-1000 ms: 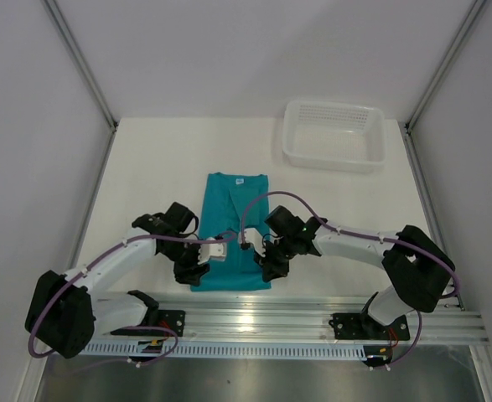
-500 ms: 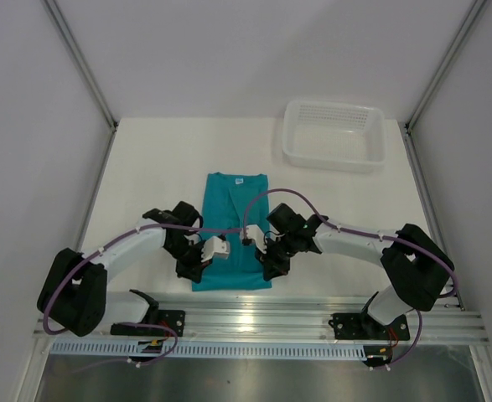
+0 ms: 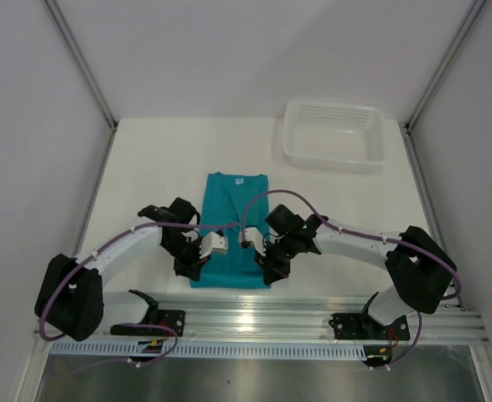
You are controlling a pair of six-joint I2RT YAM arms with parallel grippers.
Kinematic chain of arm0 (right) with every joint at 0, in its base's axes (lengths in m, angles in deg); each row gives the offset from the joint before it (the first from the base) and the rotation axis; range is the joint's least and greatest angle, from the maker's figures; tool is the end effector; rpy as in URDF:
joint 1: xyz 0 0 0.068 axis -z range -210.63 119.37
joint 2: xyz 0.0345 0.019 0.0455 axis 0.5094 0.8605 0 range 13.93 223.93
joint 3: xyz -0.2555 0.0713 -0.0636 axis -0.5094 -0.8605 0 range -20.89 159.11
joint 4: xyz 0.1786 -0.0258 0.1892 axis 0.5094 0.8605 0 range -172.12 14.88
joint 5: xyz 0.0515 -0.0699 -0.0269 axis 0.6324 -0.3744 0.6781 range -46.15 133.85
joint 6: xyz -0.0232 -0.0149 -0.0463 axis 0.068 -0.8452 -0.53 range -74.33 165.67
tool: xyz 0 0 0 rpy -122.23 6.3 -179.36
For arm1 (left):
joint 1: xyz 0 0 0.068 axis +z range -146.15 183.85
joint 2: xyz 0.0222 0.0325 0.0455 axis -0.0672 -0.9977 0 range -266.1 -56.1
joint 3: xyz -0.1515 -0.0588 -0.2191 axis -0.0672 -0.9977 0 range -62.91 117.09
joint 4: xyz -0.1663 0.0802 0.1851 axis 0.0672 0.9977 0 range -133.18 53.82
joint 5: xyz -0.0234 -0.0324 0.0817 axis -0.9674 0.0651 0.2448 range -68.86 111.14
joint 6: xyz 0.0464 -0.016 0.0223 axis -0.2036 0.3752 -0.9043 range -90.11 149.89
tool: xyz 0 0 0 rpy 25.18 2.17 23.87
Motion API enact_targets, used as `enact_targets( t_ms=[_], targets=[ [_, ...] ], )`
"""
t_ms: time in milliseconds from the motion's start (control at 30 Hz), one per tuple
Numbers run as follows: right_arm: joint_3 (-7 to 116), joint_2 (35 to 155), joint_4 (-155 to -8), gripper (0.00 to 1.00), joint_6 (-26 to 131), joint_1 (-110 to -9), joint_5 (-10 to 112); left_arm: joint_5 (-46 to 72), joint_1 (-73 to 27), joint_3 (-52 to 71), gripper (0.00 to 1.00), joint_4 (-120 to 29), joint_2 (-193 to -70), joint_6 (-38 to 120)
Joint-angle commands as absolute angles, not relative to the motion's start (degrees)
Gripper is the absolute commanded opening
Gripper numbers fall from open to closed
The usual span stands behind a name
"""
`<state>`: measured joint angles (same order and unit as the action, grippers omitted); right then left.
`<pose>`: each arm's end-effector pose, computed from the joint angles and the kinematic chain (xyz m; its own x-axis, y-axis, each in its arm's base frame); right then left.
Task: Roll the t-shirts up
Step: Roll the tshirt
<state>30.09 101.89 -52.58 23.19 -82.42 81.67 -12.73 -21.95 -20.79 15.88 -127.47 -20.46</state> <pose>0.1579 0.2359 0.1843 -0.2291 -0.7794 -0.5832 -0.9300 -0.0016 0.3675 0.1550 -0.0970 0.1928 -0.2845 0.8477 -0.4478 0.9330 0.1373 -0.3327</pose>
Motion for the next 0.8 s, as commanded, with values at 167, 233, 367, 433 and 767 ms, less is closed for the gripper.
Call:
enact_targets(
  t_ms=[167, 233, 367, 433, 767],
  targets=[
    [36.76, 107.7, -50.22, 0.0, 23.08, -77.83, 81.73, -15.33, -15.4, -10.46, 0.06, 15.97, -139.68, -17.66],
    [36.94, 108.5, -51.27, 0.0, 23.87, -76.69, 80.5, -16.21, -14.0, -9.74, 0.06, 15.79, -141.69, -17.66],
    [36.68, 109.47, -53.12, 0.06, 25.89, -74.4, 78.83, -16.74, -13.9, -8.78, 0.06, 14.3, -143.55, -16.87],
    [36.59, 109.47, -53.91, 0.09, 26.77, -74.13, 77.6, -16.83, -13.9, -8.51, 0.06, 14.21, -145.3, -16.87],
    [36.41, 104.47, -58.22, 0.4, 34.24, -73.17, 65.65, -13.75, -13.9, -9.21, 0.02, 11.84, -148.74, -14.23]
  ],
)
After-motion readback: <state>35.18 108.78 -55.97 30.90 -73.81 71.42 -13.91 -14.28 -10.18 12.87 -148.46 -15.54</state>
